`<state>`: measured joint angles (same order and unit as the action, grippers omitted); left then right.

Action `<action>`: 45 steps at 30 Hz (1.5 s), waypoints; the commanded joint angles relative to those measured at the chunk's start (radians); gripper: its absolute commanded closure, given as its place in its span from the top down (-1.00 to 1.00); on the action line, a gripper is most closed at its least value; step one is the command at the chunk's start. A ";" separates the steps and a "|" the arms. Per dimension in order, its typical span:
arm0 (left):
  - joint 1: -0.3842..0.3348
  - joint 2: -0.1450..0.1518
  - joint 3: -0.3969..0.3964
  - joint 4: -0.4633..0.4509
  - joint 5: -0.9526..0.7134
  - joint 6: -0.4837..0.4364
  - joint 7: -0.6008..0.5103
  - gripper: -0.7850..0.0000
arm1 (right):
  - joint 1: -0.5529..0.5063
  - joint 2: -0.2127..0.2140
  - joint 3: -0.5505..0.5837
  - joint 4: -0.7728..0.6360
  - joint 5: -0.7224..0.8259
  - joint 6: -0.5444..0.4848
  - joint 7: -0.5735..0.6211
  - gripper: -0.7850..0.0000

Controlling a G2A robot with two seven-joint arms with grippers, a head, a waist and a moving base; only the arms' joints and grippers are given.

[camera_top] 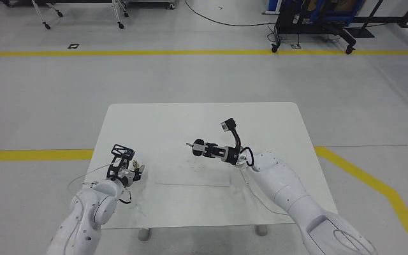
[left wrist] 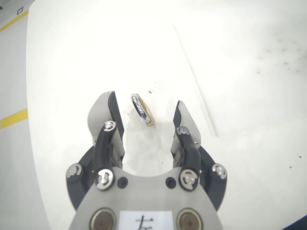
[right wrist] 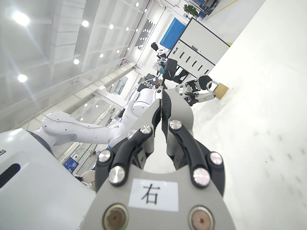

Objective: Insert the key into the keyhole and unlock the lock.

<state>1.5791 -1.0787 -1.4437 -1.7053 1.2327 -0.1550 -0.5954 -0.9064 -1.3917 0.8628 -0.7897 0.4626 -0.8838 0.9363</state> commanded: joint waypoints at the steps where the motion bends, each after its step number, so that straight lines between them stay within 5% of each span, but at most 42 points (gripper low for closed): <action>1: -0.005 -0.001 0.004 0.004 0.006 0.004 0.000 -0.26 | 0.000 0.000 0.000 0.000 0.000 0.000 0.000 -1.00; 6: -0.016 -0.002 0.019 0.005 0.063 0.023 -0.006 -1.00 | 0.000 0.000 0.000 0.000 0.000 0.000 0.000 -1.00; 30: -0.054 -0.008 0.034 0.032 0.161 0.032 0.016 -1.00 | 0.000 0.000 0.000 0.000 0.000 0.000 0.000 -1.00; 37: -0.079 -0.023 -0.005 0.029 -0.165 -0.008 0.113 -1.00 | 0.000 0.000 0.000 0.000 0.000 0.000 0.000 -1.00; 42: -0.148 -0.030 0.016 -0.007 -0.327 -0.083 0.087 -1.00 | 0.000 0.000 0.000 0.000 0.000 0.000 0.000 -1.00; 45: -0.176 -0.025 0.053 -0.052 -0.071 -0.081 0.130 -1.00 | 0.000 0.000 0.000 0.000 0.000 0.000 0.000 -1.00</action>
<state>1.4049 -1.1052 -1.3991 -1.7462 0.9525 -0.2381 -0.4918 -0.9064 -1.3917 0.8628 -0.7897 0.4626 -0.8838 0.9363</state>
